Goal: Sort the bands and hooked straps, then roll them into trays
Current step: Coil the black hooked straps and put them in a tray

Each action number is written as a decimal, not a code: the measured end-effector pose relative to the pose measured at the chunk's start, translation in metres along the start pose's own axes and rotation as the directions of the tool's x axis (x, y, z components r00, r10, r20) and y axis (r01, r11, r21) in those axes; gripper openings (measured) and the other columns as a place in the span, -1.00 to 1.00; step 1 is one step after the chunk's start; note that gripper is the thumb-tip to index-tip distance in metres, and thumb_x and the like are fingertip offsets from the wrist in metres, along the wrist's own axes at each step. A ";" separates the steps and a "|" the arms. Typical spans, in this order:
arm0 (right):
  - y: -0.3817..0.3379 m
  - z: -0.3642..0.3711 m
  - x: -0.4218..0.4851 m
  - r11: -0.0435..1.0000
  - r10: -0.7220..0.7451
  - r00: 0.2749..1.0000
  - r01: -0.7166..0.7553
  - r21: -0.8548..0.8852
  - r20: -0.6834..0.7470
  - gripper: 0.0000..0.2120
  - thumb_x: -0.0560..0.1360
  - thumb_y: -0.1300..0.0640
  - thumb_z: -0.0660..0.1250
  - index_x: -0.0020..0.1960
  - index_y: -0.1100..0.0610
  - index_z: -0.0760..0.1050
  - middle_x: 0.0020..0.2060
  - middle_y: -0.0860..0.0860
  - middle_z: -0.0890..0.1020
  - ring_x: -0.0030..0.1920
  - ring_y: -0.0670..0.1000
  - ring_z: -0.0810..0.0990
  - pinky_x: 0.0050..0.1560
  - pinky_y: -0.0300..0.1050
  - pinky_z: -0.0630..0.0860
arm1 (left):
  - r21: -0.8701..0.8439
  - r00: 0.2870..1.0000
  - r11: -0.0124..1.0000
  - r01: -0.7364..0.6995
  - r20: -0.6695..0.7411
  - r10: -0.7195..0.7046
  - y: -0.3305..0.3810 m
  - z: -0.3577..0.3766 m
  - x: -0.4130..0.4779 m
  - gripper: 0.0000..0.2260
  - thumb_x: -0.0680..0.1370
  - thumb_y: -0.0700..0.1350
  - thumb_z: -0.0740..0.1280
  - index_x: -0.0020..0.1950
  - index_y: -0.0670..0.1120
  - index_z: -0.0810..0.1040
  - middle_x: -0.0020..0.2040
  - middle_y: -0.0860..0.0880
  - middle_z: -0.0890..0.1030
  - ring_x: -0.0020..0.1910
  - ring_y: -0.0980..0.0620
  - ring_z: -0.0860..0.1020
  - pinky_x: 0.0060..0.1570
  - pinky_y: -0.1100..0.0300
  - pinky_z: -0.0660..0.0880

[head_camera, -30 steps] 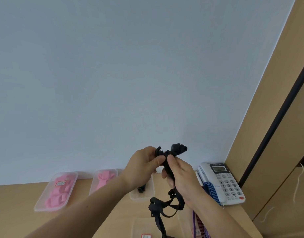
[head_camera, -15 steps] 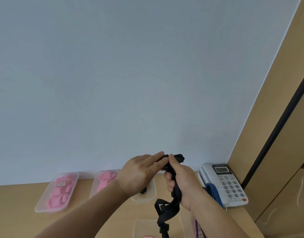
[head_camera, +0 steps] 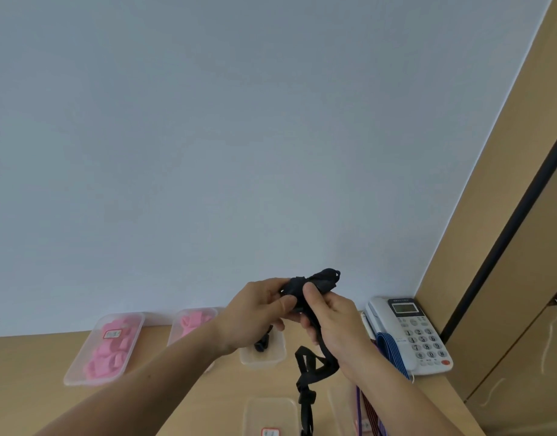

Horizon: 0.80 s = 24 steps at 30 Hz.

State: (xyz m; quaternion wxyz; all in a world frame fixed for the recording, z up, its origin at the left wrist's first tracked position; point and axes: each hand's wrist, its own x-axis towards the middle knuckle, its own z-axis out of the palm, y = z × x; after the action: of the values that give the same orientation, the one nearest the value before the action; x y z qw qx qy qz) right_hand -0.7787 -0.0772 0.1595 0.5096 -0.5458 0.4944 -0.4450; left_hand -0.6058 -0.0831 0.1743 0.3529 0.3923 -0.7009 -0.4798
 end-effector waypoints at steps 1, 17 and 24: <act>-0.001 -0.003 0.000 1.000 0.017 1.000 -0.017 -0.012 0.020 -0.53 0.58 -0.17 0.24 -0.27 0.21 0.52 -0.43 0.05 0.57 -0.49 -0.02 0.45 -0.43 -0.22 0.41 | 0.043 1.000 0.999 0.004 -0.018 -0.003 0.000 -0.001 -0.001 -0.80 0.66 -0.14 0.20 0.24 -0.06 0.53 -0.07 -0.05 0.71 0.03 -0.04 0.69 -0.07 0.10 0.48; -0.008 0.024 -0.008 0.989 0.146 0.986 -0.144 0.036 -0.077 -0.46 0.61 -0.23 0.11 -0.16 0.19 0.59 -0.42 -0.01 0.60 -0.44 -0.06 0.50 -0.29 -0.09 0.43 | 0.939 0.873 0.342 -0.036 -0.137 0.468 -0.011 0.022 0.006 -0.77 0.44 -0.23 0.37 0.09 -0.11 0.55 -0.44 0.07 0.50 -0.58 0.00 0.31 -0.54 0.22 0.15; -0.006 0.007 -0.009 0.910 0.267 0.964 -0.255 0.326 0.008 -0.52 0.55 -0.19 0.30 -0.06 0.26 0.63 -0.39 0.07 0.54 -0.46 -0.02 0.45 -0.33 -0.11 0.38 | 0.917 0.649 0.204 -0.344 0.075 0.757 -0.029 0.004 0.000 -0.59 0.44 -0.33 0.39 0.24 -0.05 0.49 -0.15 0.05 0.65 -0.37 0.03 0.53 -0.49 0.16 0.47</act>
State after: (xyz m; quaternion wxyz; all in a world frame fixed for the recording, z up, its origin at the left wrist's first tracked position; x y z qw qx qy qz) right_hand -0.7720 -0.0673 0.1651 0.6382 -0.3752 0.4922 -0.4580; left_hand -0.6028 -0.0881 0.1454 0.3806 0.3140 -0.8444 0.2086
